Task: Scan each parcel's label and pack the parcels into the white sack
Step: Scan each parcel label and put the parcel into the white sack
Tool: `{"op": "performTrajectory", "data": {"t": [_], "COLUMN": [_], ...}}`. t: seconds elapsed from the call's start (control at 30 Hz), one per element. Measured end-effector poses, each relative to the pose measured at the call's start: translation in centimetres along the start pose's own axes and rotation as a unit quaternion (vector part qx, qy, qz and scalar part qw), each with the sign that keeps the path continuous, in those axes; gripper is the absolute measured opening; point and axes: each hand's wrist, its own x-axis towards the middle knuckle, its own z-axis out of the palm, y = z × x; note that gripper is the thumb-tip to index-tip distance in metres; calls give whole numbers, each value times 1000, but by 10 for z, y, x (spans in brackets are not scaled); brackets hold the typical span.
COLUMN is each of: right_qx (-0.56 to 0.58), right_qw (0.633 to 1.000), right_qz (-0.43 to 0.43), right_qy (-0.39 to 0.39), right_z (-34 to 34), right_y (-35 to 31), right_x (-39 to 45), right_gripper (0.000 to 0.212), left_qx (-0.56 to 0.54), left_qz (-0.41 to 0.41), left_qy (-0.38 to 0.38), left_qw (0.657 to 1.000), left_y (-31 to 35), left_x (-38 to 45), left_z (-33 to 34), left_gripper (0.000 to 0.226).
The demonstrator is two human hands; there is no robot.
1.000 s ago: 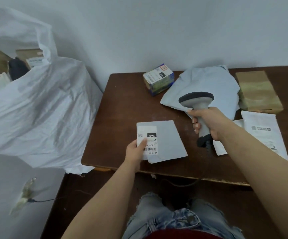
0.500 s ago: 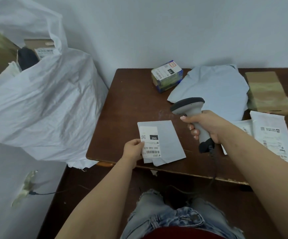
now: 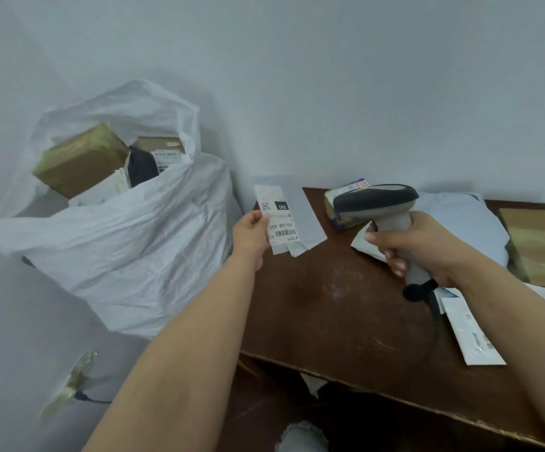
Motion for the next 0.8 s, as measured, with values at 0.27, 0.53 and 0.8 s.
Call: {"op": "performTrajectory", "data": {"t": [0.27, 0.53, 0.8], "right_qx": [-11, -15, 14], "right_qw": [998, 998, 999], "right_qz": [-57, -55, -44], "right_qy": [-21, -17, -24], "right_z": [8, 8, 11], "right_y": [-32, -36, -38], "right_x": [-7, -11, -14], "right_gripper": [20, 16, 14], "left_qx": [-61, -72, -76], "left_qz": [64, 94, 108], "left_qy": [46, 63, 62], "left_qw": [995, 991, 989], "left_y": [43, 54, 55], "left_x": [13, 14, 17], "left_z": [0, -2, -6], "left_gripper": [18, 16, 15]}}
